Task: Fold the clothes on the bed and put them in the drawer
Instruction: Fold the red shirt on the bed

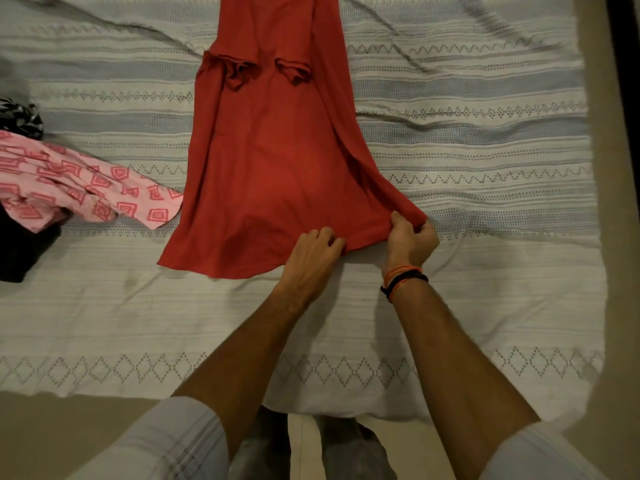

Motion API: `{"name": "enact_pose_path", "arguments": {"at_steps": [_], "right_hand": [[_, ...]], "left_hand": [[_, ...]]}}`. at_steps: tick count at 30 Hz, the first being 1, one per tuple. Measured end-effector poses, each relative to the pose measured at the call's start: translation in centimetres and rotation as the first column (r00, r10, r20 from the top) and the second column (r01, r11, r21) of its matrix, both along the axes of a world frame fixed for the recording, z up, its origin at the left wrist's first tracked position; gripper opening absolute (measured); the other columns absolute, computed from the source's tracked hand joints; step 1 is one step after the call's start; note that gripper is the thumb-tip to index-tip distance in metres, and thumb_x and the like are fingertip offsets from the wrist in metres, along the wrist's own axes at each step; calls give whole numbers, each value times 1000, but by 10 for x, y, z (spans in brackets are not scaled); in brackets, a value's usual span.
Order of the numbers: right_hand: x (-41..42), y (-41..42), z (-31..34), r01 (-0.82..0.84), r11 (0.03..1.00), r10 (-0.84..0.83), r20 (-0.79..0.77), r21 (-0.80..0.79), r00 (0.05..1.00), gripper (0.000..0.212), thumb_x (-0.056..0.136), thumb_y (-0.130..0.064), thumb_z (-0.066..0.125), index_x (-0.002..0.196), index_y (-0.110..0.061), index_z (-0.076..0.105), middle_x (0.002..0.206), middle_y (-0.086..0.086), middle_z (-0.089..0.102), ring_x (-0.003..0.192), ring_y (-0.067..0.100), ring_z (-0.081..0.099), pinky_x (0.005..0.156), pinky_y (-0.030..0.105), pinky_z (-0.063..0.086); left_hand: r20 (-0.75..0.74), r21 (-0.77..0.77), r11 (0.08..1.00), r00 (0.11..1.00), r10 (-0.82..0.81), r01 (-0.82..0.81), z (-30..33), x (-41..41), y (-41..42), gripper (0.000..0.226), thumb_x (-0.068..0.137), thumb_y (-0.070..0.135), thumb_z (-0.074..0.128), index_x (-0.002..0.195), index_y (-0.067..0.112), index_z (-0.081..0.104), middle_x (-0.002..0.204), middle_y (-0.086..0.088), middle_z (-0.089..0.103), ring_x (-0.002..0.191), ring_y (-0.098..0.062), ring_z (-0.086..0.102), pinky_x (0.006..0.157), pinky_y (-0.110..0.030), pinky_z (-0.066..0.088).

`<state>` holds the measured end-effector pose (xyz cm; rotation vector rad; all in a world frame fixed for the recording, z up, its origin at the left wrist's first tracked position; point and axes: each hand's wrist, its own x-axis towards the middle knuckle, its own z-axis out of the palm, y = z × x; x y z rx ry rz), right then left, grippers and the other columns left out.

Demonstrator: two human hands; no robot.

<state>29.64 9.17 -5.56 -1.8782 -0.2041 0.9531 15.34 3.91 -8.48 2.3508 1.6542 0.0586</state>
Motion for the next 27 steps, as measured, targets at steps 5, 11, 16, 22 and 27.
{"name": "enact_pose_path", "arguments": {"at_steps": [5,11,16,22,27], "right_hand": [[1,-4,-9,10,988,-5,37,-157,999,13,81,-7,73,88,-17,68,85,-1,68,87,18,67,84,32,57],[-25,-21,-1,-399,915,324,486,57,811,10,83,-9,71,93,-12,69,77,-12,63,71,-1,57,66,9,42],[-50,-39,-13,-839,505,688,681,-202,250,20,79,-12,61,96,-20,68,88,-2,67,81,17,59,72,35,51],[-50,-38,-15,-855,432,741,653,-287,156,23,76,-9,62,98,-15,68,88,5,64,78,24,61,68,40,51],[-48,-32,-8,-857,438,769,607,-273,199,19,76,-13,66,94,-15,68,87,3,63,75,21,60,65,34,50]], "left_hand": [[121,-260,963,987,110,-76,-3,-15,-9,78,74,-8,64,145,15,42,127,-11,47,101,-29,54,85,-42,48],[530,-633,650,376,760,-421,12,-10,7,51,81,-11,52,128,5,62,101,-4,70,81,-13,64,80,-30,58],[188,-982,186,-353,917,-40,32,-15,44,49,101,47,45,125,7,58,109,-7,68,88,-17,66,71,-29,54],[199,-977,184,-152,968,-106,27,-23,59,24,94,35,63,101,13,68,96,-2,72,82,-15,66,76,-29,55],[298,-931,261,-120,947,-254,28,-21,85,36,88,18,72,121,6,62,109,-9,70,100,-18,67,81,-27,55]]}}
